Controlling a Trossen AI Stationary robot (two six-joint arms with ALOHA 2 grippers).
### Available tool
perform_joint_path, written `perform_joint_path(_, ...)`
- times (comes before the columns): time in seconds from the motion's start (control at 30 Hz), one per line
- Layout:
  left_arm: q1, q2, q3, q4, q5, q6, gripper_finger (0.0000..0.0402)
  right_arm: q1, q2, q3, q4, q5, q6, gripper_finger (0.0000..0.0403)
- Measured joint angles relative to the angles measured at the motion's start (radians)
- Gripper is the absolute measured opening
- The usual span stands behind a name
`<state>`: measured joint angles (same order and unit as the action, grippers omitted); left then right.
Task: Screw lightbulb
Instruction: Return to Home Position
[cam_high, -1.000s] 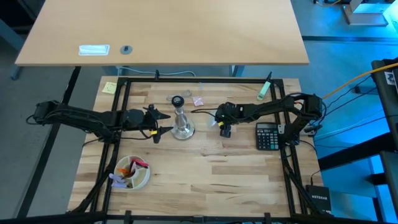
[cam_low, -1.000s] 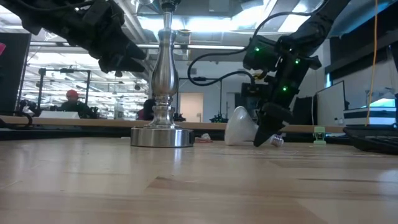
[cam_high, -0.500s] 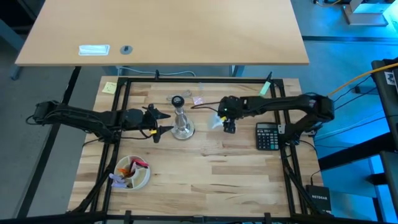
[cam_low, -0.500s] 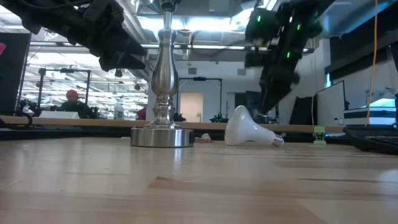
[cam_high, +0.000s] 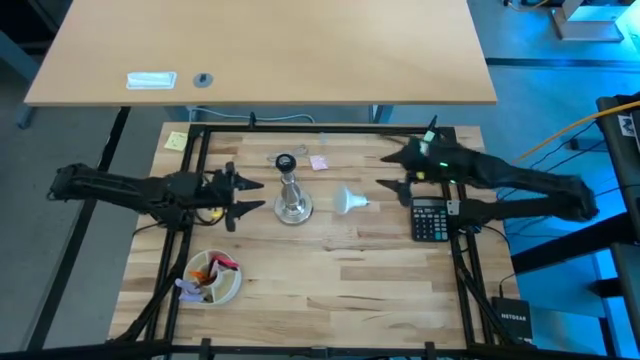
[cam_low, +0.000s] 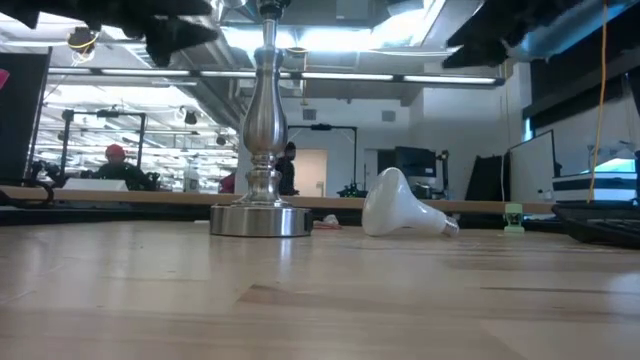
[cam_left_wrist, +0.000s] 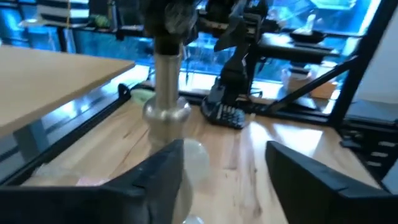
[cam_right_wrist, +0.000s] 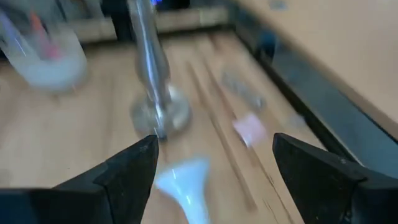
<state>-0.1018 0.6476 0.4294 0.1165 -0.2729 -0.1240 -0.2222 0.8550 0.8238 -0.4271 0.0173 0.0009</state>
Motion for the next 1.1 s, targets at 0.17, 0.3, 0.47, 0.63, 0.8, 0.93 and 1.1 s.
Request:
perform_joint_path(0.17,-0.043,-0.052,-0.014,0.005,0.000,0.042,0.0149,0.000,-0.264,-0.228,0.201,-0.008,0.096,0.0321)
perform_joint_path(0.3,-0.050,-0.098,-0.092,0.063,0.000,0.003,0.0106,0.000,-0.425,-0.358,0.214,0.043,0.165,0.0321)
perform_joint_path(0.47,-0.063,-0.141,-0.184,0.155,-0.002,-0.079,0.0081,0.000,-0.573,-0.486,0.302,0.044,0.230,0.0321)
perform_joint_path(0.63,-0.060,-0.157,-0.220,0.148,-0.031,-0.127,0.0077,0.000,-0.674,-0.571,0.322,0.096,0.243,0.0321)
perform_joint_path(0.8,-0.053,-0.155,-0.227,0.141,-0.031,-0.183,0.0076,-0.001,-0.697,-0.579,0.296,0.076,0.300,0.0321)
perform_joint_path(0.93,-0.060,-0.154,-0.227,0.147,-0.031,-0.081,0.0076,-0.001,-0.696,-0.579,0.298,0.057,0.306,0.0321)
perform_joint_path(1.1,-0.055,-0.169,-0.228,0.118,-0.020,0.015,0.0076,-0.001,-0.697,-0.637,0.387,0.031,0.259,0.0321)
